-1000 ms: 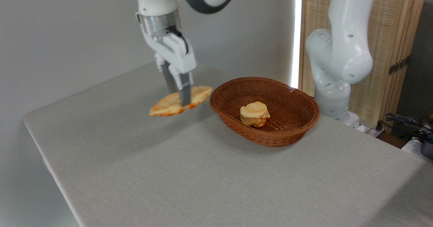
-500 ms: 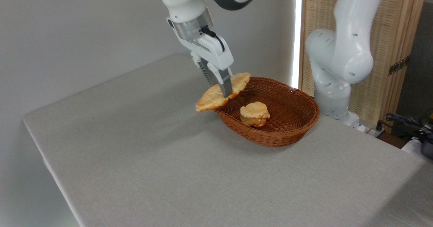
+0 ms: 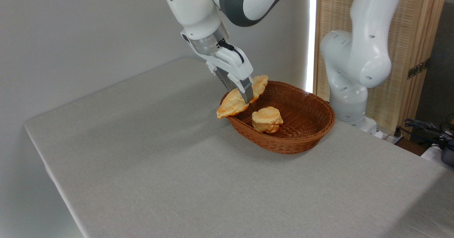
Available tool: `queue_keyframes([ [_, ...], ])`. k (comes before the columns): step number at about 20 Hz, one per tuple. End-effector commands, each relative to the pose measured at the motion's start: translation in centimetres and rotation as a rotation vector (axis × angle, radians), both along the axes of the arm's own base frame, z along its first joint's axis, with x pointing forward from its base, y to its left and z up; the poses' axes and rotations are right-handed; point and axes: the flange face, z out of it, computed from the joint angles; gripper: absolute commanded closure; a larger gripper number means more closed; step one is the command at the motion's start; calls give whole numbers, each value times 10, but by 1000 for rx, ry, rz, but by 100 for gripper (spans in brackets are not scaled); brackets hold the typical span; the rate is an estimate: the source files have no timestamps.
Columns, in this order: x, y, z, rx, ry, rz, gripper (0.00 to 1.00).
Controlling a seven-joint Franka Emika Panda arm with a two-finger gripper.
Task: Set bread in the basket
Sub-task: 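Lower the bread slice into the basket and open the gripper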
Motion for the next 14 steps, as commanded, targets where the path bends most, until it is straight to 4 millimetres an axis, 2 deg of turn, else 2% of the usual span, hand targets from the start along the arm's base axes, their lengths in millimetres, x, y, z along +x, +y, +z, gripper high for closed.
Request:
queue_keyframes([
  [1,-3,-4,2,-10,17,6,0],
  [9,-3,-5,1,-10,16,1,0],
  [14,2,-6,11,-20,-17,4,0],
])
